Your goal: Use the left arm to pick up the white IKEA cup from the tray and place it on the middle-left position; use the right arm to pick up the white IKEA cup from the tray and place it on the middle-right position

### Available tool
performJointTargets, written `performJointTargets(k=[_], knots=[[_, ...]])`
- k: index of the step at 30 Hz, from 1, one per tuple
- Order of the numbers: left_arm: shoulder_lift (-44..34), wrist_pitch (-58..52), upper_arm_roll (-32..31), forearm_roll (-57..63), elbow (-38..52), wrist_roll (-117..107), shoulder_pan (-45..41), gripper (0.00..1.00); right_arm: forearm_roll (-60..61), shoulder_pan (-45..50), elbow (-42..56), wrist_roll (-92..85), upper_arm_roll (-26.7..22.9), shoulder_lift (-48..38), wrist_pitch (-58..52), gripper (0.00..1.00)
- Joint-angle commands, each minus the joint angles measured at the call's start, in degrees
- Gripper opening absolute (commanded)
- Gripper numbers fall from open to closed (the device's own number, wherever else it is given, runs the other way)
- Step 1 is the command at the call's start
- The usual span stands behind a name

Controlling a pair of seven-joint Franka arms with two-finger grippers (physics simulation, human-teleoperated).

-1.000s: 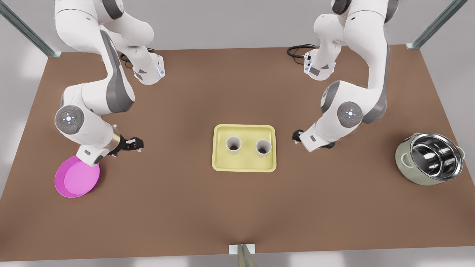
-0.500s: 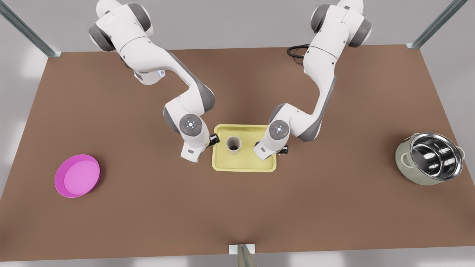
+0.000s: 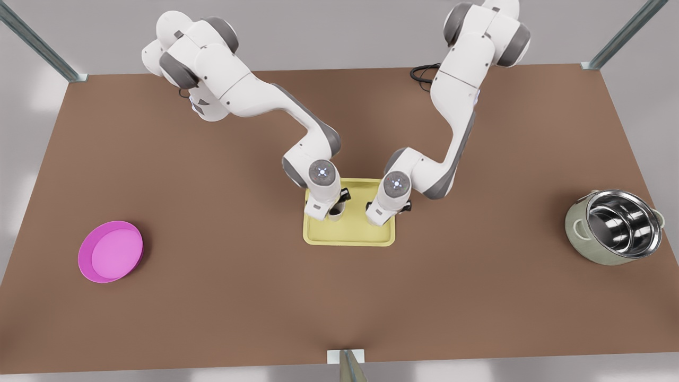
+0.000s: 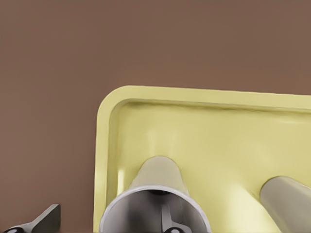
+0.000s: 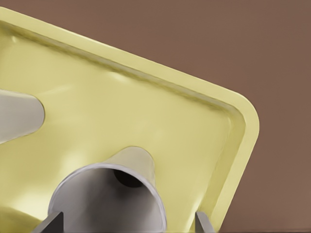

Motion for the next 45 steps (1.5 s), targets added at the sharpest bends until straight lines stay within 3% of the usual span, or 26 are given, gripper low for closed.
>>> performJointTargets(k=[1, 3, 9, 11, 15, 19, 21, 23, 24, 28, 32, 36, 41, 42, 43, 44, 45], knots=[[0.6, 3.9, 0.0, 0.0, 0.1, -8.2, 0.0, 1.0, 0.1, 0.1, -1.1, 14.0, 0.0, -0.3, 1.9, 1.0], [0.8, 5.1, 0.0, -0.3, 0.3, -8.8, 0.0, 0.86, 0.0, 0.3, -1.9, 15.6, 0.0, -0.6, 1.6, 1.0], [0.2, 5.0, 0.0, -0.5, 0.3, -9.7, 0.1, 0.27, 0.0, 0.2, -5.4, 15.4, -0.1, -4.0, 1.9, 1.0], [0.3, 5.0, 0.0, -0.5, 0.4, -9.9, 0.2, 0.21, -1.9, 0.1, -5.4, 15.2, -0.1, -3.9, 1.9, 1.0], [-0.6, 4.5, 0.1, -0.5, 0.5, -11.5, 0.1, 0.17, -1.9, 0.3, -6.2, 15.4, -0.1, -3.5, -0.2, 1.0], [-6.8, -2.5, 0.5, -0.7, 0.7, -13.3, 1.2, 0.15, -2.1, 1.1, -6.0, 15.0, 0.0, -1.9, -0.9, 1.0], [-10.6, -10.4, 0.7, -1.5, 0.8, 0.3, 8.9, 0.14, -2.1, 1.2, -6.1, 15.0, 0.0, -0.9, 0.7, 0.98], [-9.9, -10.4, 0.7, -1.3, 0.6, 11.9, 15.8, 0.14, -2.1, 1.1, -5.9, 14.8, 0.0, -0.9, 0.9, 0.7], [-9.2, -9.3, 0.7, -0.8, 0.7, 18.0, 19.7, 0.15, -2.2, 0.9, -5.7, 14.8, 0.0, -1.1, 0.9, 0.67], [-3.2, 4.0, 1.1, 5.9, 0.7, 21.3, 24.8, 0.16, -4.9, 0.6, -5.3, 14.9, -0.3, -1.3, 0.9, 0.32], [-2.4, 6.8, 1.1, 6.7, 1.5, 21.3, 25.6, 0.16, -4.8, 0.6, -4.5, 14.9, -0.3, -1.3, 0.9, 0.14], [-0.5, 9.8, 1.3, 7.7, 2.2, 20.9, 25.9, 0.16, -4.8, -0.1, -4.2, 14.9, -0.4, -1.2, 0.9, 0.06], [0.9, 12.6, 1.3, 7.7, 2.0, 20.5, 26.0, 0.17, -3.0, -5.1, -4.0, 13.1, 0.6, -4.6, 0.9, 0.06], [0.9, 12.6, 1.3, 7.7, 1.7, 20.4, 26.0, 0.24, -0.4, -6.7, -4.1, 10.0, 0.6, -5.6, 0.7, 0.06], [0.9, 12.6, 1.3, 7.7, 1.6, 20.5, 25.9, 0.83, 3.1, -8.5, -4.6, 6.6, 0.7, -6.4, 0.5, 0.06], [0.9, 12.5, 1.3, 7.7, 1.5, 20.6, 25.9, 1.0, 5.2, -10.3, -5.6, 2.3, 0.7, -7.5, 0.1, 0.06], [0.9, 12.5, 1.3, 7.7, 1.5, 20.6, 25.9, 1.0, 6.8, -12.1, -7.3, -2.0, 0.7, -8.9, -0.1, 0.07]])
